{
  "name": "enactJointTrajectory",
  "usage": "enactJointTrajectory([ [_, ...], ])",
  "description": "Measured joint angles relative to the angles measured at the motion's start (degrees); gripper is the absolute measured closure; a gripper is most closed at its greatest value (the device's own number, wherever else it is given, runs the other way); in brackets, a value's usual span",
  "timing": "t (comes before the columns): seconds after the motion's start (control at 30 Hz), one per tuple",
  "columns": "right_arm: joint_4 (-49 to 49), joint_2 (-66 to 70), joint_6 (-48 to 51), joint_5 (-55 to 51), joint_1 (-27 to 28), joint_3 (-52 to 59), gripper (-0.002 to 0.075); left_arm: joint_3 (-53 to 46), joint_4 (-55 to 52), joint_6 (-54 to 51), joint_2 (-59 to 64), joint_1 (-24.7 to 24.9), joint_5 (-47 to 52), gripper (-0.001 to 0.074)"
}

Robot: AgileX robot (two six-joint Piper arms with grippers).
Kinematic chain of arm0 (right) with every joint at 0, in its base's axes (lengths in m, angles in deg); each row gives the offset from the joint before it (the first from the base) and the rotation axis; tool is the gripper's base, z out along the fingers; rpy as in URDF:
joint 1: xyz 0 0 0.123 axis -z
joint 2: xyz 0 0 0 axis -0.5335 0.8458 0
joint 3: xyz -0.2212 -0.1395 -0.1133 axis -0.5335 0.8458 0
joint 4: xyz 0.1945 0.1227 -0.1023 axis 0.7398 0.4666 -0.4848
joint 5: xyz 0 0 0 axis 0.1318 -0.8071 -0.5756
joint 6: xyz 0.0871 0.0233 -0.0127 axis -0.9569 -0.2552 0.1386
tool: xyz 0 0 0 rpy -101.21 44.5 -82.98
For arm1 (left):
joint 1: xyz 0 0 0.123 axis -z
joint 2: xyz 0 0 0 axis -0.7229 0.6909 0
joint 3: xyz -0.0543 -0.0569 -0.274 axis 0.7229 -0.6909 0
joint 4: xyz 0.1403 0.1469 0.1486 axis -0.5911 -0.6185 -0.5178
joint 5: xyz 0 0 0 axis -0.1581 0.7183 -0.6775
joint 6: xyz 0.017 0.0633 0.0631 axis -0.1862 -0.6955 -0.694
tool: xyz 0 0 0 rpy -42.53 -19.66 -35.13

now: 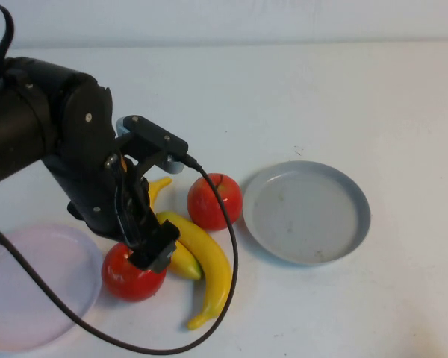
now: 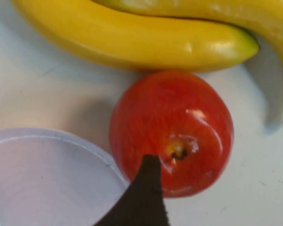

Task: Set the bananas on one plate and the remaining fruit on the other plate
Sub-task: Put one type of fruit in the left plate

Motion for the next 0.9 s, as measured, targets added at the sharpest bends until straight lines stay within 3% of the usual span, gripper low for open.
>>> enactJointTrajectory([
  [0.33, 0.00, 0.00, 0.00, 0.00, 0.00, 0.00, 0.0743, 0.00, -1.12, -0.36, 3.23, -2.91, -2.38, 0.0067],
  [0.9, 0.00, 0.00, 0.00, 0.00, 0.00, 0.00, 0.0743, -6.11, -1.35, -0.61, 5.21, -3.08, -11.24, 0.0066],
])
